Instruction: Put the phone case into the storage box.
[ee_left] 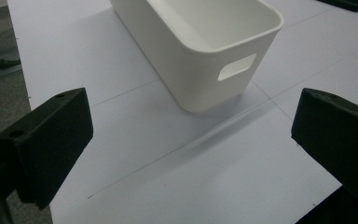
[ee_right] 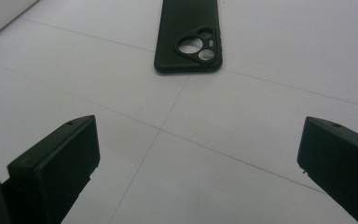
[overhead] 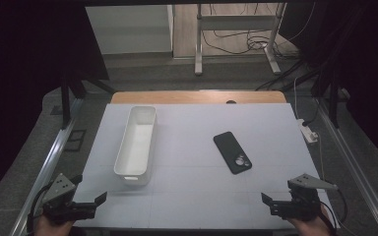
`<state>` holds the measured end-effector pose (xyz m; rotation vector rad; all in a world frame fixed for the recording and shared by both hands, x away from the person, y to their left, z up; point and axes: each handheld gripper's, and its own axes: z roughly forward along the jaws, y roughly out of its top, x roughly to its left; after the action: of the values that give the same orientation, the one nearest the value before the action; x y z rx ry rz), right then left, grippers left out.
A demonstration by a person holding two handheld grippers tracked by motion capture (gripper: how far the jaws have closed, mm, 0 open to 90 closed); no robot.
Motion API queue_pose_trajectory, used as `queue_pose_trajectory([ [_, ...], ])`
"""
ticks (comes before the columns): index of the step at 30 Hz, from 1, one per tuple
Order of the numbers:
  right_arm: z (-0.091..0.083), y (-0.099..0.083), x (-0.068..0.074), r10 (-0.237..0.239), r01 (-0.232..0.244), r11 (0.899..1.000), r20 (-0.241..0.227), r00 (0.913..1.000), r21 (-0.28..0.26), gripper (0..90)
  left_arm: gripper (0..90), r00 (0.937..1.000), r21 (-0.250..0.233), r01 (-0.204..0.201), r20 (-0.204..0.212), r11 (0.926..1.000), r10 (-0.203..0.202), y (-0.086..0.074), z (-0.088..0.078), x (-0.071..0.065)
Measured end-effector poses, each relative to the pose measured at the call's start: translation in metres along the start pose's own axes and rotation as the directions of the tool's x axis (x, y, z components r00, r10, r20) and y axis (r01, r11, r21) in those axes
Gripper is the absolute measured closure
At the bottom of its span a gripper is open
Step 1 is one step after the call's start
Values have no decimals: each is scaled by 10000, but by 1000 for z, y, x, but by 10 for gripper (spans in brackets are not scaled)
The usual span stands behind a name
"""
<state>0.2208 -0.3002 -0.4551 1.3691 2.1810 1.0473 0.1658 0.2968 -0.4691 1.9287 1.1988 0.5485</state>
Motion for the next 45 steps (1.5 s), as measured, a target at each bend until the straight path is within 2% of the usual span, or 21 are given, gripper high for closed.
queue_pose_trajectory([
  [24,6,2,1,-90,97,9983,-126,9999,568,0,0,9999,36,-162,39,9999,161,0,0,-2],
  [35,6,3,0,-22,34,9980,-191,9998,637,0,0,9997,44,-231,115,9997,231,0,0,-2],
  [40,6,6,1,-257,262,9976,-84,9996,639,0,0,9996,37,-236,169,9997,236,0,1,-2],
  [45,8,8,2,-301,310,9976,-154,9994,626,0,2,9994,87,-286,203,9996,284,1,2,-2],
])
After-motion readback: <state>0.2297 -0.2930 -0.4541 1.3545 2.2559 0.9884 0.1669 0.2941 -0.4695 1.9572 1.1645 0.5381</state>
